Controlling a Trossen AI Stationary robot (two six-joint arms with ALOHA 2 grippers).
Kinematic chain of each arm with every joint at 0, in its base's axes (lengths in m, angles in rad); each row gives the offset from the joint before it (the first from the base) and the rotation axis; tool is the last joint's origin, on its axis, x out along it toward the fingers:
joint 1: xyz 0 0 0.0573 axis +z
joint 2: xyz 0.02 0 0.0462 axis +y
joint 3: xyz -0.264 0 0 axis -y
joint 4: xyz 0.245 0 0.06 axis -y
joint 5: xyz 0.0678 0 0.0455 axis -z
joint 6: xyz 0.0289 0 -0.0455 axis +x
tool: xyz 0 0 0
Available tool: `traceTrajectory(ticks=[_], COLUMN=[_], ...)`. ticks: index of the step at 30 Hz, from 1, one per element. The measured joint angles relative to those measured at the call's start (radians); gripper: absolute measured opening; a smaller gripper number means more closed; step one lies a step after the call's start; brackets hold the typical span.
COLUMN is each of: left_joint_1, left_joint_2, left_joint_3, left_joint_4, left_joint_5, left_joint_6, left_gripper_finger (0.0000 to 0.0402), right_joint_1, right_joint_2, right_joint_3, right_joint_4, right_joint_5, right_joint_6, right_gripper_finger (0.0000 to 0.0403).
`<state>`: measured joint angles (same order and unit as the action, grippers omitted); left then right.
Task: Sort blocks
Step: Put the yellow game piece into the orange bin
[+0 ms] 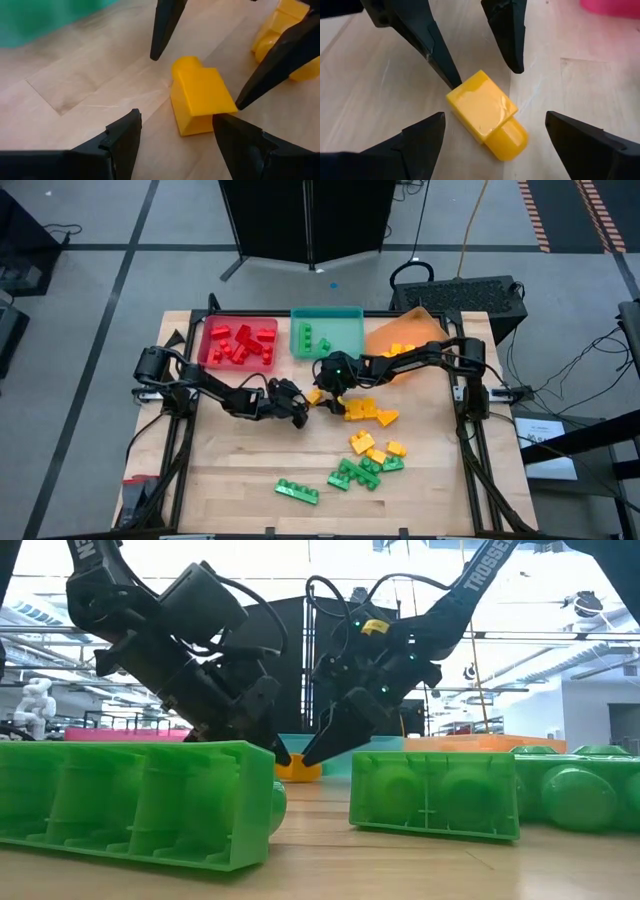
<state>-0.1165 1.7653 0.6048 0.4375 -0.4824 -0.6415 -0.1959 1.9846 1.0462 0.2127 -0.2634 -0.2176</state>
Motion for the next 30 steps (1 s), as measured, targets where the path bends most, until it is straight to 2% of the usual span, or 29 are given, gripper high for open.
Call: traceTrajectory(ticks=[8,15,21,30], left_joint_1=[-0.001,-0.003,-0.006,0.000], left_joint_2=[0.008,0.124,0.148,0.148], left_joint_3=[0.000,0.024,0.072,0.082], left_joint_4=[0.014,0.160,0.142,0.132], left_joint_5=[0.037,0.097,0.056,0.086], left_joint_6=[-0.005,-0.003,0.007,0.046], left_gripper_finger=[0.0246,0.0246,0.0246,0.0246], right_joint_1=[0.000,0.002,0.001,0.002], right_joint_2=[0.000,0.000,0.017,0.074], right_joint_3=[0.000,0.000,0.000,0.003], right_joint_4=[0.000,-0.017,-0.022,-0.028], right_joint_5=[0.000,0.000,0.001,0.024], right_joint_6=[-0.007,-0.004,-0.004,0.061], right_gripper_finger=[0.0338,0.0338,0.0338,0.0329])
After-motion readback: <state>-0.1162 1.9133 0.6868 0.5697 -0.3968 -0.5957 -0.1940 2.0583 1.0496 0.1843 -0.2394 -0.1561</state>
